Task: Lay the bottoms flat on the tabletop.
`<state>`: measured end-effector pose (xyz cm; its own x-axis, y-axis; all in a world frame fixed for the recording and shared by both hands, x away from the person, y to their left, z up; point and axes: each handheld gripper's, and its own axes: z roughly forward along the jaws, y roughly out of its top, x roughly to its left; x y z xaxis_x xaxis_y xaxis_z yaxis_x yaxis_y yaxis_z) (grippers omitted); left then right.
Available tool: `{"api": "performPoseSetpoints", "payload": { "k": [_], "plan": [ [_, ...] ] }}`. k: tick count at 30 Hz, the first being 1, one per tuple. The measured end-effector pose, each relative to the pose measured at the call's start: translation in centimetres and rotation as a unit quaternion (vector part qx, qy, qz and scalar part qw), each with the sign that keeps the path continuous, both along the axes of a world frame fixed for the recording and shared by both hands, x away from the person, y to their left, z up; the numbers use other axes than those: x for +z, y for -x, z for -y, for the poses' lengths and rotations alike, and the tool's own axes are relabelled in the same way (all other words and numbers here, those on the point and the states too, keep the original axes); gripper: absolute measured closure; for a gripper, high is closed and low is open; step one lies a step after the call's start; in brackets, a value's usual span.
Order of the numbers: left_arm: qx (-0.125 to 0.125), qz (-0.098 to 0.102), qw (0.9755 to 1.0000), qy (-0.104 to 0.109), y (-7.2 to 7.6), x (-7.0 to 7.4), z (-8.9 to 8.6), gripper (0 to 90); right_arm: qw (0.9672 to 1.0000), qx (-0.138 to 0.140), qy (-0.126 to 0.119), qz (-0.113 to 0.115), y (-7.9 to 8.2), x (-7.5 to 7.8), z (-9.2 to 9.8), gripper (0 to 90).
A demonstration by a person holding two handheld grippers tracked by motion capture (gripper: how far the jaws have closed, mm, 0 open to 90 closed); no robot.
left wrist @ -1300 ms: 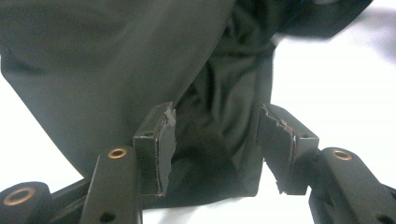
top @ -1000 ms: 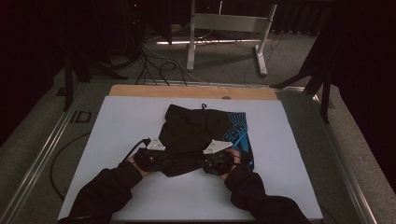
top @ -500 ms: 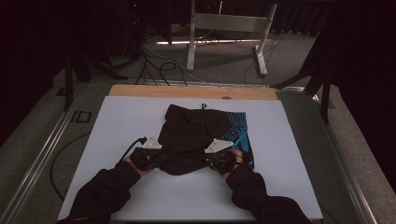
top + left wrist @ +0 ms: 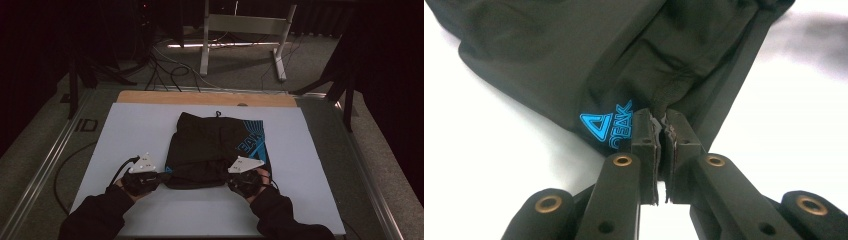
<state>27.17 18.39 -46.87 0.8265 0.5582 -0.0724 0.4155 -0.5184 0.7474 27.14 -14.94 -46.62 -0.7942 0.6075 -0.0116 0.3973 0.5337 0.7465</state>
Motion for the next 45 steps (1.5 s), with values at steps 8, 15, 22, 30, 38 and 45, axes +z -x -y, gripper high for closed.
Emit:
{"api": "performPoseSetpoints", "payload": {
  "k": [8,15,22,30,38,45],
  "plan": [
    [-0.013,-0.004,0.9999,-0.007,0.5,-0.8,-1.7,85.6,0.9995,0.022,-0.01,-0.021,2.2,-0.3,-0.3,87.3],
    [-0.031,-0.024,0.9989,-0.023,0.4,-2.1,-2.5,85.2,0.9985,0.035,-0.003,-0.043,3.2,-1.4,-0.6,86.7],
    [-0.021,-0.024,0.9992,-0.023,0.1,-2.6,-2.8,71.0,0.9987,0.033,-0.021,-0.032,3.0,-0.8,-0.4,63.6],
    [-0.009,-0.031,0.9994,0.012,0.0,-2.2,-2.5,14.7,0.9983,-0.022,-0.049,0.021,1.5,0.9,2.1,32.2],
    [-0.012,-0.031,0.9987,0.04,-0.1,-1.7,-2.5,5.5,0.9946,-0.054,-0.079,0.041,0.2,1.5,4.6,15.4],
    [-0.008,-0.024,0.9983,0.053,-0.1,-1.3,-2.6,4.6,0.9927,-0.069,-0.085,0.049,-0.6,1.7,6.2,11.6]
  ]
}}
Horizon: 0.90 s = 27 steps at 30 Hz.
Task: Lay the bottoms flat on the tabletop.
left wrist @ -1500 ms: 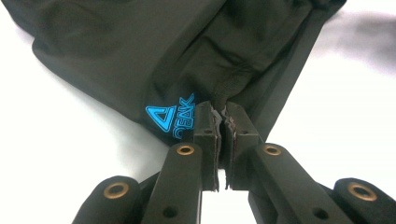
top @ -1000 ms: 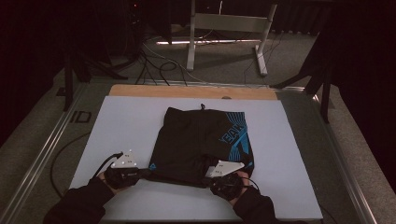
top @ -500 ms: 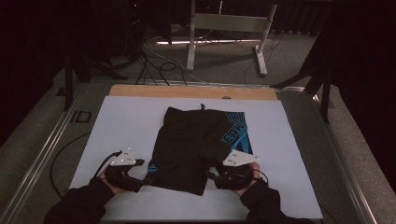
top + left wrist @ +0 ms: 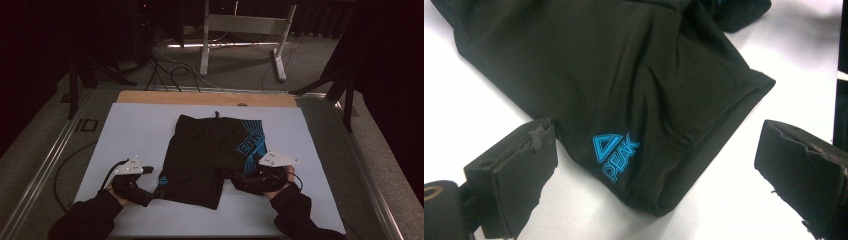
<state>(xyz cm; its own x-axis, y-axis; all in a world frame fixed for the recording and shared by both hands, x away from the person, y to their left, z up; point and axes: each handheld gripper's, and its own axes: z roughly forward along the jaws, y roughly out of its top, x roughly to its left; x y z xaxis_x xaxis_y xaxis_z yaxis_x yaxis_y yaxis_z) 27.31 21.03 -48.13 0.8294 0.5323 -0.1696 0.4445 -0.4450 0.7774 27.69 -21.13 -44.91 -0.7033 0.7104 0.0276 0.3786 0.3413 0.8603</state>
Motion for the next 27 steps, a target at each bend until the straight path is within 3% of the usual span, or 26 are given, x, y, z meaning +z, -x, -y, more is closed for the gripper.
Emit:
{"api": "performPoseSetpoints", "payload": {
  "k": [10,16,23,27],
  "plan": [
    [-0.008,0.018,0.9997,0.016,0.5,1.7,0.7,7.0,0.9996,-0.026,0.004,0.007,-0.3,0.4,1.8,12.2],
    [-0.045,0.04,0.9979,0.024,0.6,3.7,2.9,8.2,0.9997,-0.022,-0.002,-0.007,-0.1,0.1,2.7,14.4],
    [-0.094,0.046,0.9943,0.02,-0.1,4.8,6.3,8.8,0.9996,-0.023,0.001,-0.019,0.9,-0.4,4.0,14.9],
    [-0.113,0.046,0.9924,0.017,-0.4,4.8,8.0,9.1,0.9981,-0.044,0.019,-0.039,1.5,-1.5,5.1,33.2]
  ]
}}
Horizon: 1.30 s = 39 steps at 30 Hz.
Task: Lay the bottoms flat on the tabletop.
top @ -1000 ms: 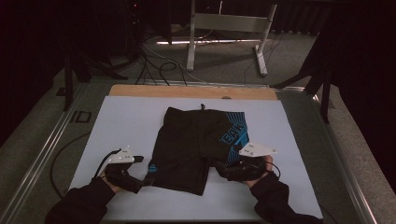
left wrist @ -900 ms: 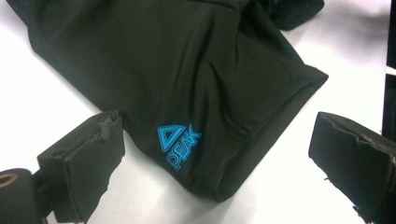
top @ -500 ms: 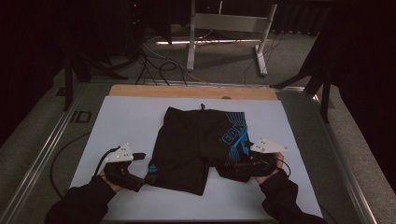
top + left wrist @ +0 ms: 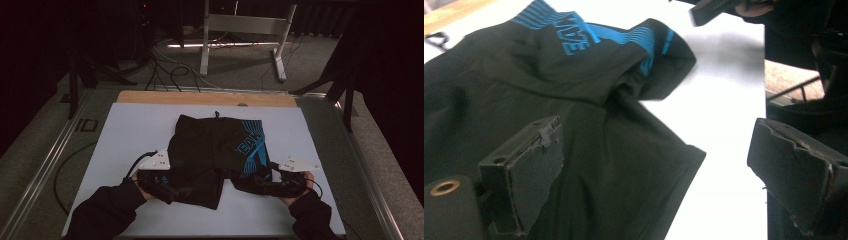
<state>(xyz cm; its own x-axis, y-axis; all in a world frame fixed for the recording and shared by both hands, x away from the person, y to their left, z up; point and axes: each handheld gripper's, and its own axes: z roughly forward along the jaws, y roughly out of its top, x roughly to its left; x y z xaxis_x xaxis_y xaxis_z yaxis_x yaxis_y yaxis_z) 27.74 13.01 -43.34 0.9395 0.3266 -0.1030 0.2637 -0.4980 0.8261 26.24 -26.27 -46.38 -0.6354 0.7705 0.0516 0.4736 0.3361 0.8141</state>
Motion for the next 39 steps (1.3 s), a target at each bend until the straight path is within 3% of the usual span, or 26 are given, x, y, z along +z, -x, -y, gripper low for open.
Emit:
{"api": "performPoseSetpoints", "payload": {
  "k": [1,4,5,7,9,11,13,15,18,20,23,27,29,32,37,39],
  "plan": [
    [-0.003,-0.001,1.0,-0.001,-0.1,0.0,0.3,9.2,1.0,0.001,0.003,-0.009,0.1,-0.4,0.3,42.3],
    [-0.011,-0.005,0.9999,-0.001,-0.4,-0.2,1.3,9.8,0.999,0.005,0.023,-0.039,0.1,-1.6,0.5,58.5],
    [-0.014,-0.007,0.9999,0.0,-0.5,-0.3,1.7,9.9,0.9983,0.001,0.039,-0.043,0.1,-1.9,0.4,60.3],
    [-0.02,-0.01,0.9998,0.001,-0.7,-0.5,2.4,10.2,0.9972,-0.001,0.048,-0.057,-0.2,-2.5,0.3,60.8],
    [-0.023,-0.011,0.9997,0.001,-0.8,-0.6,2.7,11.0,0.9948,-0.021,0.08,-0.06,-0.6,-3.1,0.2,60.6],
    [-0.029,-0.013,0.9995,-0.004,-1.1,-0.8,3.7,11.4,0.9937,-0.024,0.087,-0.068,-0.8,-3.4,0.3,60.4],
    [-0.04,-0.017,0.999,-0.009,-1.4,-1.2,4.9,11.8,0.99,-0.037,0.115,-0.074,-1.1,-3.9,0.4,61.4],
    [-0.048,-0.019,0.9986,-0.014,-1.6,-1.4,5.7,12.5,0.9884,-0.038,0.117,-0.089,-1.2,-4.2,0.4,66.9],
    [-0.058,-0.022,0.998,-0.015,-2.0,-1.7,7.0,15.0,0.9865,-0.035,0.139,-0.08,-1.2,-4.3,0.0,78.6],
    [-0.065,-0.023,0.9975,-0.015,-2.3,-1.8,7.9,15.9,0.9868,-0.037,0.137,-0.078,-1.2,-4.1,0.1,86.6],
    [-0.074,-0.024,0.9968,-0.02,-2.6,-2.2,9.1,19.2,0.9893,-0.041,0.121,-0.071,-1.0,-3.5,0.4,87.6],
    [-0.078,-0.024,0.9961,-0.033,-2.8,-3.0,10.7,25.2,0.9939,-0.037,0.096,-0.041,-0.4,-2.2,0.6,87.7],
    [-0.089,-0.029,0.995,-0.035,-3.0,-3.5,11.3,37.2,0.9948,-0.037,0.088,-0.036,-0.2,-1.9,0.5,87.7],
    [-0.109,-0.03,0.9915,-0.065,-3.0,-4.5,12.7,49.7,0.9946,-0.034,0.09,-0.04,-0.3,-2.1,0.6,87.7],
    [-0.084,-0.019,0.9896,-0.116,-3.4,-6.2,14.8,49.7,0.9945,-0.033,0.09,-0.042,-0.3,-2.0,0.5,87.7],
    [-0.065,-0.017,0.9903,-0.122,-3.8,-6.7,15.3,48.5,0.9947,-0.034,0.088,-0.042,-0.3,-2.0,0.5,87.7]
  ]
}}
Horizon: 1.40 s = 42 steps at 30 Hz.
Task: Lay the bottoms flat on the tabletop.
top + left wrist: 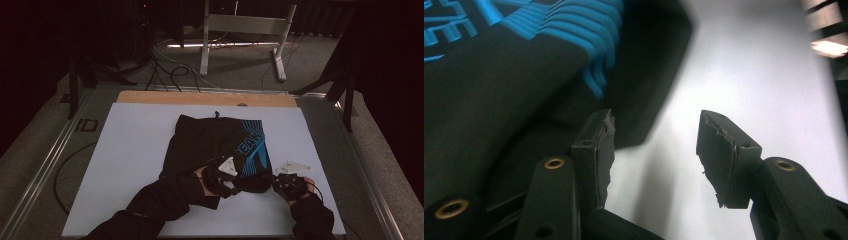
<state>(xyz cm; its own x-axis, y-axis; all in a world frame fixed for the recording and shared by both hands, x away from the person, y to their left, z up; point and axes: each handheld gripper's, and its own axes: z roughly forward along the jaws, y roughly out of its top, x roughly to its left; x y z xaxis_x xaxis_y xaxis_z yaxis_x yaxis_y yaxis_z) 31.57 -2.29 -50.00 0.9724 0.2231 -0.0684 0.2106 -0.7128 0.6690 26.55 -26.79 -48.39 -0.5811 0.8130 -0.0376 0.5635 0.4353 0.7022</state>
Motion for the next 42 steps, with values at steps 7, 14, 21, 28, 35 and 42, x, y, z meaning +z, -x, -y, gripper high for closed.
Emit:
{"api": "performPoseSetpoints", "payload": {
  "k": [7,14,21,28,35,42],
  "plan": [
    [0.034,0.02,0.9992,-0.002,-1.1,-0.6,1.1,49.9,1.0,0.003,0.001,-0.002,-0.1,-0.1,0.0,87.7],
    [0.051,0.041,0.9974,-0.029,-1.8,-1.0,2.0,63.3,1.0,0.001,0.0,-0.002,0.0,0.0,0.0,87.7],
    [0.062,0.038,0.997,-0.026,-2.1,-0.4,1.4,85.3,1.0,0.0,-0.004,0.002,0.0,0.2,0.1,87.7],
    [0.048,0.046,0.9977,-0.012,-0.6,1.4,0.0,86.4,0.9998,0.008,-0.014,0.014,0.5,1.0,0.2,87.7],
    [0.052,0.047,0.9975,0.009,1.0,3.8,-1.7,86.1,0.9989,0.019,-0.031,0.03,1.7,2.2,0.2,87.6],
    [0.053,0.035,0.9978,0.019,2.1,4.7,-2.7,86.2,0.9976,0.029,-0.054,0.03,3.0,2.8,0.8,87.2]
  ]
}}
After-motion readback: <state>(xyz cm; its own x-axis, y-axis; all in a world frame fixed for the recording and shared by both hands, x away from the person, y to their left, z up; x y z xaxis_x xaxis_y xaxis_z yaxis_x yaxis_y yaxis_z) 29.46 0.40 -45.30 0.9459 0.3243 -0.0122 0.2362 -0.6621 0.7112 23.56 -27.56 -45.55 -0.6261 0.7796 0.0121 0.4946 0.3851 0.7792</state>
